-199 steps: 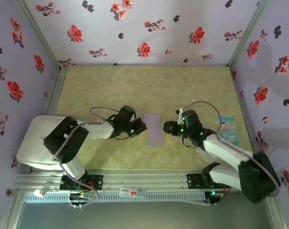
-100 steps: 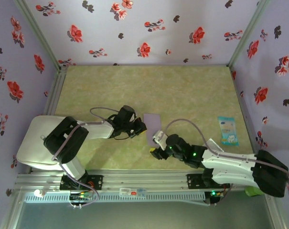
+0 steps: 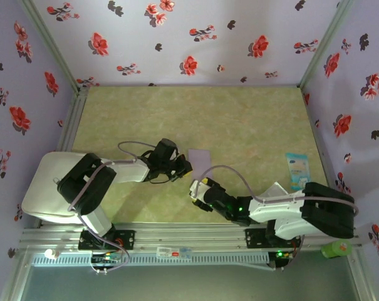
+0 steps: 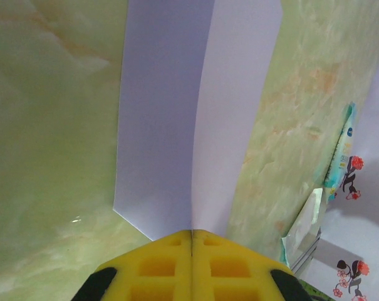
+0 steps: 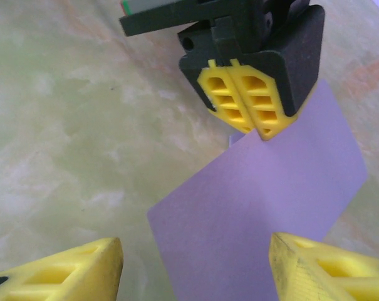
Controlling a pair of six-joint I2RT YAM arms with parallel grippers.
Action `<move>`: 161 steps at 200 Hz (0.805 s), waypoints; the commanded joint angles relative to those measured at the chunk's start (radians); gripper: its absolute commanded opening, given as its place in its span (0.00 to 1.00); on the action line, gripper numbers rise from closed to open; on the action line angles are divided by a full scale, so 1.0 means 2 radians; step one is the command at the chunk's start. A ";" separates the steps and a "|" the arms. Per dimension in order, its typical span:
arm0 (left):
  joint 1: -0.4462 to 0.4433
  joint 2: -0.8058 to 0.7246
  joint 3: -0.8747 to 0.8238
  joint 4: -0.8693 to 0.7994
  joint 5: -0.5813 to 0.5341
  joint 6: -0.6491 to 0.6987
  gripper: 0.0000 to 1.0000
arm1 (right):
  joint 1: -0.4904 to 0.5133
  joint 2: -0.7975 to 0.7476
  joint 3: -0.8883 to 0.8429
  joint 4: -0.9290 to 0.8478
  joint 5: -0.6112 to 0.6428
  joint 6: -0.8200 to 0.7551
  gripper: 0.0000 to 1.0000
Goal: Fold a paper plane with a square sheet of paper (pick it up from the middle)
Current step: Third fold the triangle at the center of the table.
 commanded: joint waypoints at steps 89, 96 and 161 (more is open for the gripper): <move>0.006 -0.012 -0.005 0.004 0.006 -0.006 0.00 | 0.015 0.028 0.014 0.057 0.047 0.026 0.46; 0.006 -0.012 -0.006 0.006 0.006 -0.007 0.00 | 0.016 0.027 0.013 0.054 0.047 0.027 0.44; 0.007 -0.012 -0.006 0.006 0.006 -0.006 0.00 | 0.015 0.018 0.009 0.038 0.055 0.035 0.29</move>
